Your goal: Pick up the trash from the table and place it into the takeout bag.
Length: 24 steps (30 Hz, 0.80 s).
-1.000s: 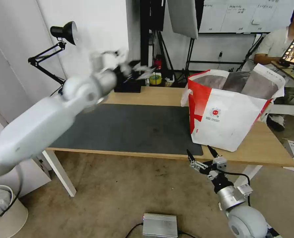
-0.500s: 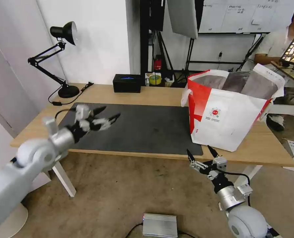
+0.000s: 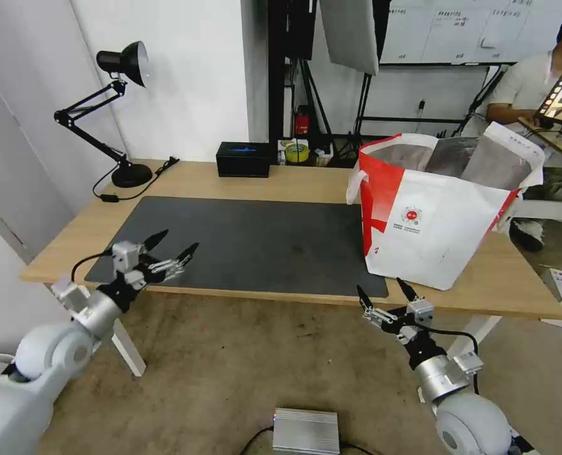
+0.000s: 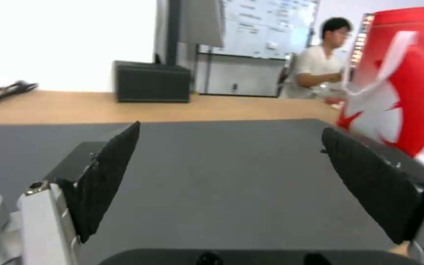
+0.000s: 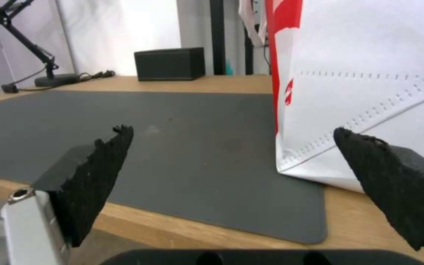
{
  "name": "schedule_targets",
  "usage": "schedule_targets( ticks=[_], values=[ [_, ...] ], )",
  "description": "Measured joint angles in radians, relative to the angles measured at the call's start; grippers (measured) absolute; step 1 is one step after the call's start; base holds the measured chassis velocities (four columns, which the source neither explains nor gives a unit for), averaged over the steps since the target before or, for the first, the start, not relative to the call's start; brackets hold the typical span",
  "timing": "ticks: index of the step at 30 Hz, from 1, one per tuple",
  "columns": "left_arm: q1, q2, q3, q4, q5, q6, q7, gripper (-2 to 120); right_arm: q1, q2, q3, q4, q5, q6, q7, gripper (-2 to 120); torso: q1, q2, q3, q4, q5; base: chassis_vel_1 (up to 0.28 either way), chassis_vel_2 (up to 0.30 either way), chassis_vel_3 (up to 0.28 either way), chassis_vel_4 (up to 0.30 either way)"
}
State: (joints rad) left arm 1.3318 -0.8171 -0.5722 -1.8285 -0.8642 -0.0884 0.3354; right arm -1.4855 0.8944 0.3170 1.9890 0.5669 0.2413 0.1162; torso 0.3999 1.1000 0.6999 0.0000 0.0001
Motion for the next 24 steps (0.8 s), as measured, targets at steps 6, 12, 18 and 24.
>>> schedule_targets(
  ticks=[6,12,18,24],
  values=[
    [0.041,-0.054,-0.010,0.033,0.056,-0.038,-0.031,100,0.000,0.000,0.000,0.000,0.000,0.000,0.000,100,0.000,0.000,0.000,0.0000,-0.0002,0.000,0.000,0.000,0.000],
    [0.056,-0.071,-0.011,0.045,0.075,-0.040,-0.032,100,0.000,0.000,0.000,0.000,0.000,0.000,0.000,100,0.000,0.000,0.000,0.0000,-0.0001,0.000,0.000,0.000,0.000],
    [0.056,-0.072,-0.010,0.046,0.077,-0.040,-0.032,100,0.000,0.000,0.000,0.000,0.000,0.000,0.000,100,0.000,0.000,0.000,0.0000,-0.0001,0.000,0.000,0.000,0.000],
    [0.054,-0.072,-0.008,0.046,0.076,-0.039,-0.032,100,0.000,0.000,0.000,0.000,0.000,0.000,0.000,100,0.000,0.000,0.000,0.0000,-0.0001,0.000,0.000,0.000,0.000]
  ],
)
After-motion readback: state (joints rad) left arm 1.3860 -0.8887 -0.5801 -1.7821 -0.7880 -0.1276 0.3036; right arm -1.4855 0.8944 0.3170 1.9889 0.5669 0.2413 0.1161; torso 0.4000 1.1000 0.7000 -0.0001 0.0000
